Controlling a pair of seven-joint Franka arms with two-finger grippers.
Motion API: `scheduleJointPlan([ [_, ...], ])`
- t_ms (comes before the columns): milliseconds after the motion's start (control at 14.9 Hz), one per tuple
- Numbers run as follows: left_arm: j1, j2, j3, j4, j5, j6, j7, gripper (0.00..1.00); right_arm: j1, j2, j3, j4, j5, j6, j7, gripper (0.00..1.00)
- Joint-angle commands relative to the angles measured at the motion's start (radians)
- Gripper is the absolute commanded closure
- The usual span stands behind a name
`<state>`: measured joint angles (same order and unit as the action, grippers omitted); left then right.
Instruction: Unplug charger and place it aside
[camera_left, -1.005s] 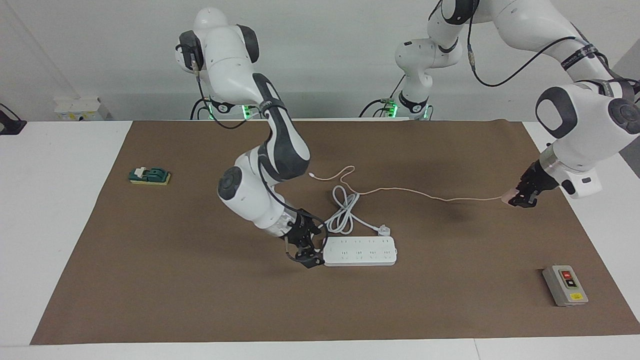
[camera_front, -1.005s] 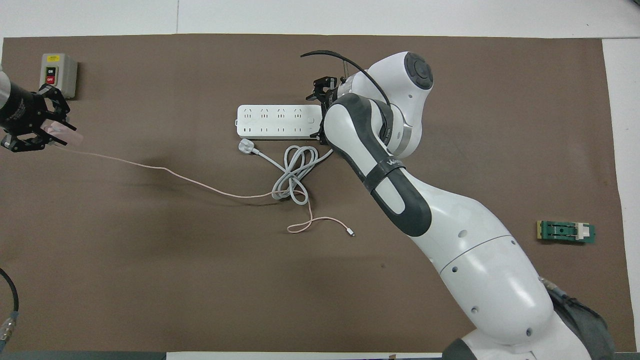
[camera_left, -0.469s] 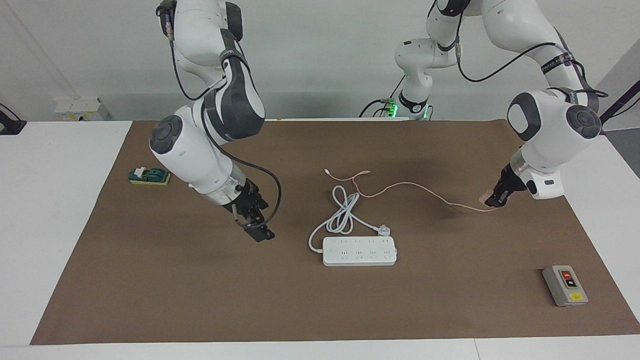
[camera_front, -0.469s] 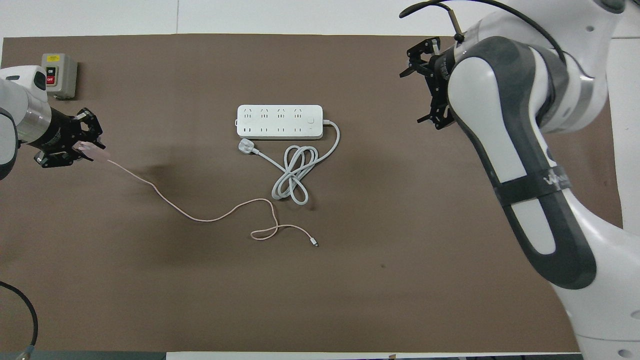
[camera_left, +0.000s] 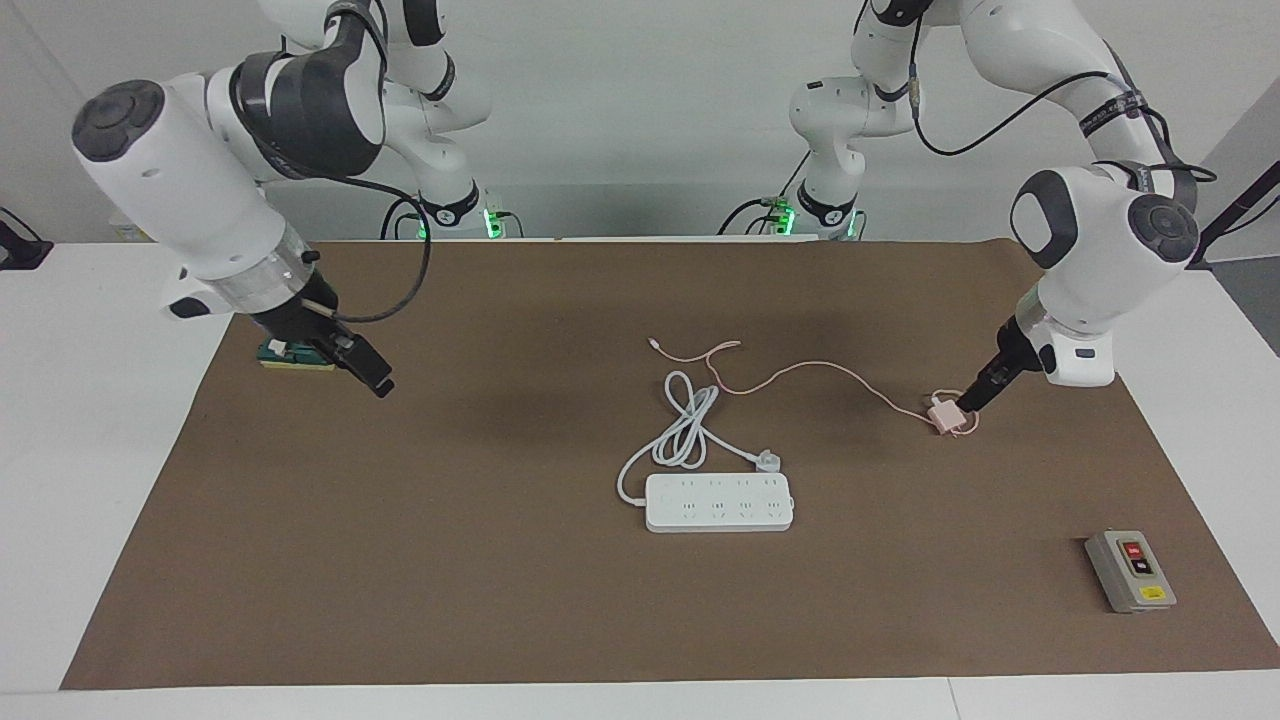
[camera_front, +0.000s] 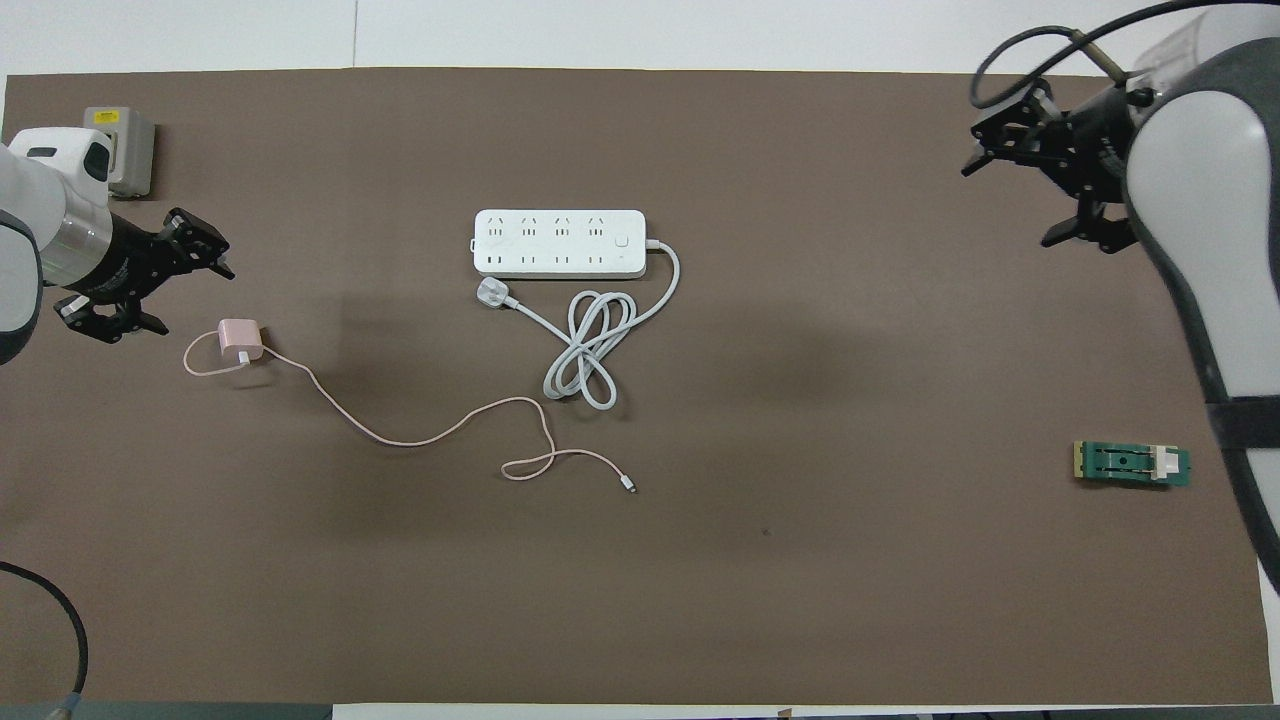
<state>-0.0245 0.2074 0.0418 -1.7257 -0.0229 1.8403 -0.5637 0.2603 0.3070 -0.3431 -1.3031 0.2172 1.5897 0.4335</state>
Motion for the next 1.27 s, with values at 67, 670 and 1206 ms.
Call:
scheduleJointPlan([
  [67,-0.006,-0.035,0.009,0.049,0.003,-0.110,0.151,0.00,-0.044,-0.065,0.009,-0.038,-0.074,-0.020,-0.307,0.00],
  [670,-0.017,-0.121,0.001,0.130,-0.008,-0.320,0.495,0.00,-0.055,-0.186,0.010,-0.039,-0.199,-0.146,-0.649,0.00],
  [1206,-0.038,-0.192,0.000,0.052,-0.012,-0.303,0.504,0.00,-0.263,-0.399,0.222,-0.293,-0.266,-0.112,-0.671,0.00],
])
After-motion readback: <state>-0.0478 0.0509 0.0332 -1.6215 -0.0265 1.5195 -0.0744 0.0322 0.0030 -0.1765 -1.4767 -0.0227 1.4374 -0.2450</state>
